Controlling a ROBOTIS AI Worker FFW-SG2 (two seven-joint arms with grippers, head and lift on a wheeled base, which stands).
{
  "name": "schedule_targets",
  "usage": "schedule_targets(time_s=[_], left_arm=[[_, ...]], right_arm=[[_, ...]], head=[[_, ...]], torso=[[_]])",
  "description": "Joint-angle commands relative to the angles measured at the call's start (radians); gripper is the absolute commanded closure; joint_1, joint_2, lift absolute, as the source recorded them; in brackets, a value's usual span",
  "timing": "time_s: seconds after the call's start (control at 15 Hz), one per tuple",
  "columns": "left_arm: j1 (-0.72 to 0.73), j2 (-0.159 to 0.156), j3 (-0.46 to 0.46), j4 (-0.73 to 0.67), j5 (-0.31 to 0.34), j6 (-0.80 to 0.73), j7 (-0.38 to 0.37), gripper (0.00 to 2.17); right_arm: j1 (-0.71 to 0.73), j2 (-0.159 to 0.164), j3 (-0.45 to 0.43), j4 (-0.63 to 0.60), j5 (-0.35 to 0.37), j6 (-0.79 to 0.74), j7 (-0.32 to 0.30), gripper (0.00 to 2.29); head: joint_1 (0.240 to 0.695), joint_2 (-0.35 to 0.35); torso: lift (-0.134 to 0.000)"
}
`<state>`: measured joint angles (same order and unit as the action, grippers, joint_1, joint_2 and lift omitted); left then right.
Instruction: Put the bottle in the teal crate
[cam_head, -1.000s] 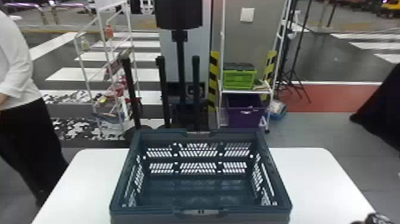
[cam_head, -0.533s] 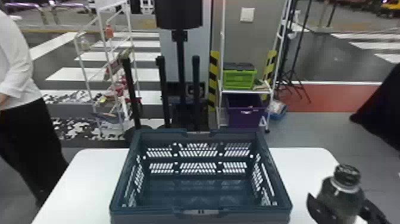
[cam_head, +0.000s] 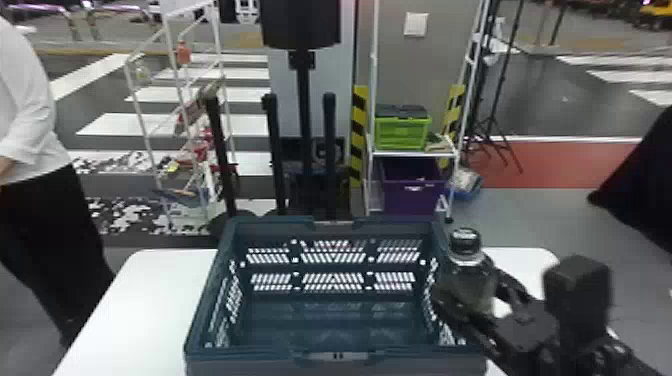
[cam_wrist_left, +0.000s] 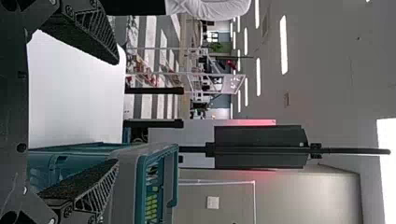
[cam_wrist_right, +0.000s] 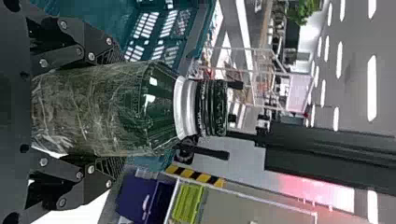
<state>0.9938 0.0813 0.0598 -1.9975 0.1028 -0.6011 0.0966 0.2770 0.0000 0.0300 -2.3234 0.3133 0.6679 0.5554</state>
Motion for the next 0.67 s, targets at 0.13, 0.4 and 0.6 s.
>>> schedule_targets(time_s=[0.13, 0.4, 0.6], left_arm=[[0.006, -0.008, 0.0, 0.012, 0.0, -0.019, 0.003, 0.14], [0.012, -0.012, -0.002, 0.028, 0.0, -0.065, 0.006, 0.14], [0.017, -0.015, 0.0, 0.045, 0.002, -0.099, 0.008, 0.14]], right_arm=[[-0.239, 0.001, 0.13, 0.193, 0.147, 0.132, 0.069, 1.89], [-0.401, 0.001, 0.219, 0.391, 0.244, 0.273, 0.106, 1.89], [-0.469, 0.001, 0.248, 0.53, 0.25, 0.283, 0.163, 1.89]], head=[[0.499, 0.0], [0.499, 0.0], [0.499, 0.0]], torso=[[0.0], [0.0], [0.0]])
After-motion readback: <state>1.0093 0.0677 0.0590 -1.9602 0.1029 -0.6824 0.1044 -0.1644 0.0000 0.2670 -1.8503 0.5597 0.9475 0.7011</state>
